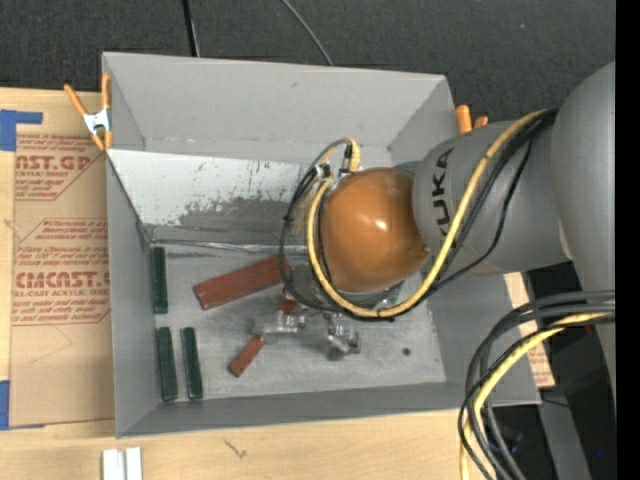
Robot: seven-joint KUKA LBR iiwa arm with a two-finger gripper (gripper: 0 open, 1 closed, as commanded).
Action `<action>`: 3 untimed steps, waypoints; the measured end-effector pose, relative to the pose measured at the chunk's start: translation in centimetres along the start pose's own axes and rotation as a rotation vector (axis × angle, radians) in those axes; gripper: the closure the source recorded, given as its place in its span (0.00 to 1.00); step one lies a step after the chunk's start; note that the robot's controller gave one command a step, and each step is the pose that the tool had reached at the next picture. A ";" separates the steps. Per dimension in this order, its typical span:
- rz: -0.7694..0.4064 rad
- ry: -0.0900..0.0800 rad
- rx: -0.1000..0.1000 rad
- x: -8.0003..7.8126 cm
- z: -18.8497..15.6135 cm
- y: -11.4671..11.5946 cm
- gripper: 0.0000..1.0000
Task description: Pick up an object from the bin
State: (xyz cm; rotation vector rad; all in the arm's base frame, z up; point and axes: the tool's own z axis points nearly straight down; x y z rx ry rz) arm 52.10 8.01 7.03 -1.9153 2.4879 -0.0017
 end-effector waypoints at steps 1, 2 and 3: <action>0.002 0.001 -0.004 -6.4 -0.5 -1.0 0.00; 0.009 -0.005 0.000 -9.8 -1.2 -1.3 0.00; -0.024 -0.001 -0.001 -11.8 -1.5 -1.0 0.00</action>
Offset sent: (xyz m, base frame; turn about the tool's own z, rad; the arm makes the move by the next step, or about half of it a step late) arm 0.0278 0.0770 0.0186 0.0132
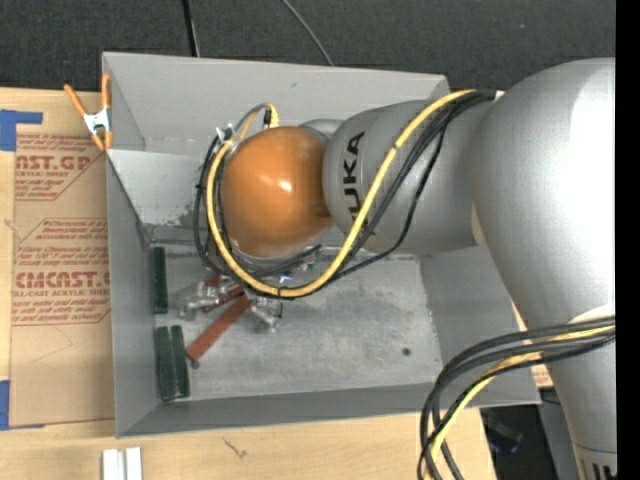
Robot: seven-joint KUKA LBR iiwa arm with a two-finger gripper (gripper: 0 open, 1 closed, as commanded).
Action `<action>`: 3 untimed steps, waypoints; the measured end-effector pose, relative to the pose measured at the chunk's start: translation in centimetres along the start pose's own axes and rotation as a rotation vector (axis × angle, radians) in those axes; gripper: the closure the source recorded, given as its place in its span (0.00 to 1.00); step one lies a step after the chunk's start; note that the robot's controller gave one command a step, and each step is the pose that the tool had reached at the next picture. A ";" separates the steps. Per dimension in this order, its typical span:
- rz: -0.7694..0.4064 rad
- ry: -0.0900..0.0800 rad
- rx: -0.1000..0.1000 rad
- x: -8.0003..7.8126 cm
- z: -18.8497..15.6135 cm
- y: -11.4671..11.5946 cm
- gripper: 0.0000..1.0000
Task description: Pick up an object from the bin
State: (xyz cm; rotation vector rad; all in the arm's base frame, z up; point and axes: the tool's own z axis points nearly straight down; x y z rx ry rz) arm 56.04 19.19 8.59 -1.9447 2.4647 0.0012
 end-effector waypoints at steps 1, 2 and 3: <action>-0.406 -0.004 0.002 0.4 1.5 -3.2 1.00; -0.406 -0.004 0.002 0.4 1.5 -3.2 1.00; -0.398 -0.001 -0.002 -3.6 -0.7 -0.1 1.00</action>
Offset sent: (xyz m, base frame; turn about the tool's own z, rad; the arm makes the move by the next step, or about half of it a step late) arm 0.0000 0.0000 0.0000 0.0000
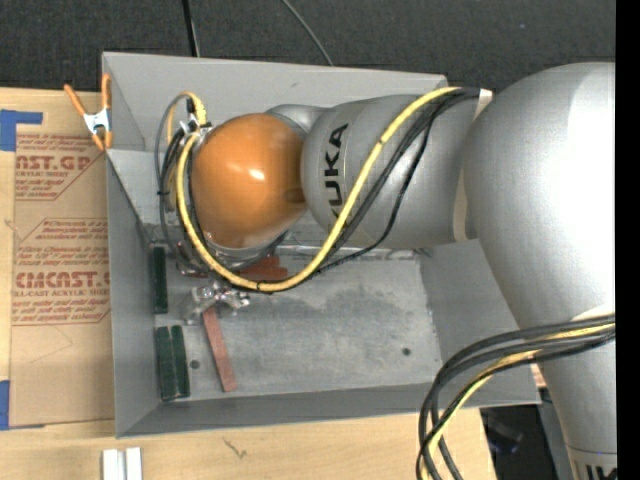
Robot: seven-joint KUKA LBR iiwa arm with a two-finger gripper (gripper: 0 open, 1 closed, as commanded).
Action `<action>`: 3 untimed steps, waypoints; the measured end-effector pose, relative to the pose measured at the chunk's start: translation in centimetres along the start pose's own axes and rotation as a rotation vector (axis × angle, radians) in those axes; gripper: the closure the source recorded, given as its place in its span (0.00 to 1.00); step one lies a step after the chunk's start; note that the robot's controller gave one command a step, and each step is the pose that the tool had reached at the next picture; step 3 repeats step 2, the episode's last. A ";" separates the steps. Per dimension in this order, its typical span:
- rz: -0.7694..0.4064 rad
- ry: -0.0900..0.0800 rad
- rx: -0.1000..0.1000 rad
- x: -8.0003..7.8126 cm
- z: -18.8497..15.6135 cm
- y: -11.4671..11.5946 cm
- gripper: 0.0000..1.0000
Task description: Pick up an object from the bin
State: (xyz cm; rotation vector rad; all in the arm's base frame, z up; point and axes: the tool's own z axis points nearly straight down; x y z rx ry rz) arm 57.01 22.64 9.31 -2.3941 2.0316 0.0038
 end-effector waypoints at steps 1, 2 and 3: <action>-0.020 -0.001 0.001 5.9 -10.2 -0.2 1.00; -0.021 -0.001 0.001 5.9 -10.2 -0.2 1.00; -0.021 -0.001 0.001 5.9 -10.2 -0.2 1.00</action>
Offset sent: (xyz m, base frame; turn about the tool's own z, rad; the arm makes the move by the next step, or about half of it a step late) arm 0.0000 0.0000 0.0000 0.0000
